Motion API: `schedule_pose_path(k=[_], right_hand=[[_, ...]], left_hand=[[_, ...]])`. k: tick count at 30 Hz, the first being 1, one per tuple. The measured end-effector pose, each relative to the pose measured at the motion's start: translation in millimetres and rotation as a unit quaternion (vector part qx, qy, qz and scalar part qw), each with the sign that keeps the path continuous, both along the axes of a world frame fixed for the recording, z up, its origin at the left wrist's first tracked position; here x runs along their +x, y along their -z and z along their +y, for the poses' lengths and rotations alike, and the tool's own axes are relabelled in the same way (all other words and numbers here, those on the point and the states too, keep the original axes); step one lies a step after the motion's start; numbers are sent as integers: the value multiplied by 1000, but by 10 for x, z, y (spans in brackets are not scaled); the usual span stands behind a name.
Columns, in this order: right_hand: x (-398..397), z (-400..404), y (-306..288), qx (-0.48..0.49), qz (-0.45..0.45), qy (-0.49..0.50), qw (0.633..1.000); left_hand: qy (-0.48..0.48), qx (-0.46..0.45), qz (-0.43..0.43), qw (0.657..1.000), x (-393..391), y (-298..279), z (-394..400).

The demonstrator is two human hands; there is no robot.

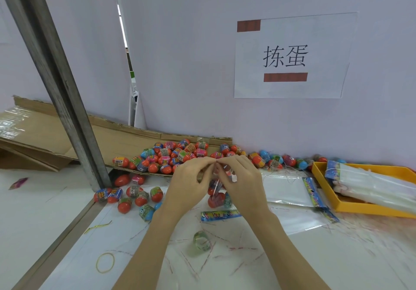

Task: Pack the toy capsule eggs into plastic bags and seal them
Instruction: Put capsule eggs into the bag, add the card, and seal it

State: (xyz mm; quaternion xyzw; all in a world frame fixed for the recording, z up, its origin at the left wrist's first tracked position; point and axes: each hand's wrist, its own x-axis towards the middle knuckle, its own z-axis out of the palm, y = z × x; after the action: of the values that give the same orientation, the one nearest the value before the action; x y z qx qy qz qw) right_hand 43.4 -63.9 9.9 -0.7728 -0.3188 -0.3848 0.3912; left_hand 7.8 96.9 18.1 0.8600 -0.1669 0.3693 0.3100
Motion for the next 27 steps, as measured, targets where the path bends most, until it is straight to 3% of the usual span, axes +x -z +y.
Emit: schedule_pose_path(k=[5,16,20,24,27], right_hand=[[-12,7,-5,-10,-9,12,1000],[34,-27,3,88,117,22,989],[183,-272,71,158,207,63,964],[302,-451,175,112,272,133,946],[352,-474,207,22,340,115,933]], left_hand=[[3,19,-10,1000,-10,10,-3],[-26,-8,-5,1000,15,28,-36],[-110,-129,22,985,45,16,111],[-192,-242,-25,951,32,-13,149],[-216,-284,-32,934,32,-37,166]])
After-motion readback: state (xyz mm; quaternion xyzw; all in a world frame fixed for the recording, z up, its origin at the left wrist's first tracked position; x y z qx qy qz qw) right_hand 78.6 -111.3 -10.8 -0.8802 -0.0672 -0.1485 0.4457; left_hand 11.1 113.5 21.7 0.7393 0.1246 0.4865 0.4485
